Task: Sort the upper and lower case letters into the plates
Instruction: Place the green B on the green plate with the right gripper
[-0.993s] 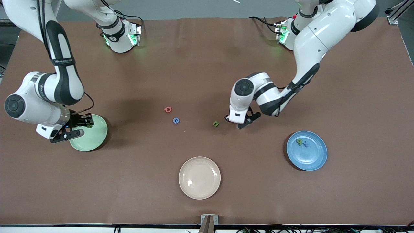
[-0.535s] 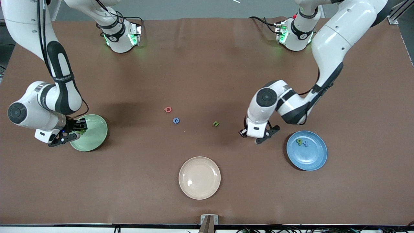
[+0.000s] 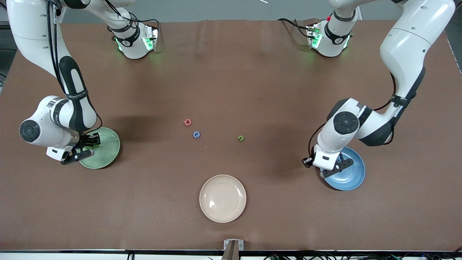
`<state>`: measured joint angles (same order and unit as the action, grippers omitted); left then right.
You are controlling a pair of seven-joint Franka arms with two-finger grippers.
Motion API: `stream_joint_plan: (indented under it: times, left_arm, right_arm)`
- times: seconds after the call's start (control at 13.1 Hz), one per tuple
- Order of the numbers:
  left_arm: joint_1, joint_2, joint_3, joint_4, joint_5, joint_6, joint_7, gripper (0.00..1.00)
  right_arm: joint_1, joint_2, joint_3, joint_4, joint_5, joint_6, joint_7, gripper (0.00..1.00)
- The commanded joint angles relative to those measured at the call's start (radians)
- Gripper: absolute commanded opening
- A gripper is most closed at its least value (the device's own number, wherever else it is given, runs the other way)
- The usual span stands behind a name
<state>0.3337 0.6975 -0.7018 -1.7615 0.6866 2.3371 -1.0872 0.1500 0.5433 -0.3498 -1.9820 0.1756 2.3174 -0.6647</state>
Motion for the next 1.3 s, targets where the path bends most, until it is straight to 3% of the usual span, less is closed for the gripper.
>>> stream_joint_plan:
  times: [0.0, 0.38, 0.53, 0.61, 0.69, 0.84, 0.92, 0.99, 1.22]
  left_arm:
    - [0.076, -0.035, -0.007, -0.016, 0.022, -0.068, 0.14, 0.04]
    - [0.174, -0.021, -0.005, -0.016, 0.022, -0.071, 0.277, 0.06]
    - [0.211, -0.003, -0.004, -0.015, 0.021, -0.062, 0.314, 0.15]
    - [0.223, 0.008, -0.002, -0.016, 0.022, -0.058, 0.314, 0.21]
    - [0.226, 0.01, -0.001, -0.016, 0.027, -0.056, 0.316, 0.29]
    - [0.226, 0.01, 0.013, -0.019, 0.034, -0.056, 0.316, 0.53]
    - [0.223, 0.008, 0.013, -0.024, 0.034, -0.056, 0.296, 0.81]
    - [0.216, 0.004, 0.008, -0.029, 0.031, -0.061, 0.287, 1.0]
    - [0.188, 0.002, -0.06, -0.042, 0.027, -0.067, 0.163, 1.0]
  right_arm:
    - [-0.018, 0.003, 0.015, -0.001, 0.016, 0.004, -0.026, 0.15]
    - [-0.02, 0.004, 0.022, -0.005, 0.019, 0.002, -0.024, 0.22]
    - [-0.02, 0.003, 0.022, -0.003, 0.019, 0.002, -0.024, 0.43]
    - [-0.018, 0.003, 0.02, 0.002, 0.019, 0.0, -0.022, 0.85]
    - [-0.017, -0.003, 0.02, 0.006, 0.019, -0.007, -0.019, 0.97]
    - [-0.007, -0.051, 0.018, 0.017, 0.019, -0.065, -0.009, 0.99]
    - [-0.003, -0.086, 0.018, 0.049, 0.019, -0.152, -0.001, 0.98]
    - [0.011, -0.106, 0.018, 0.095, 0.019, -0.252, 0.043, 0.98]
    - [0.081, -0.183, 0.018, 0.181, 0.012, -0.479, 0.282, 0.99]
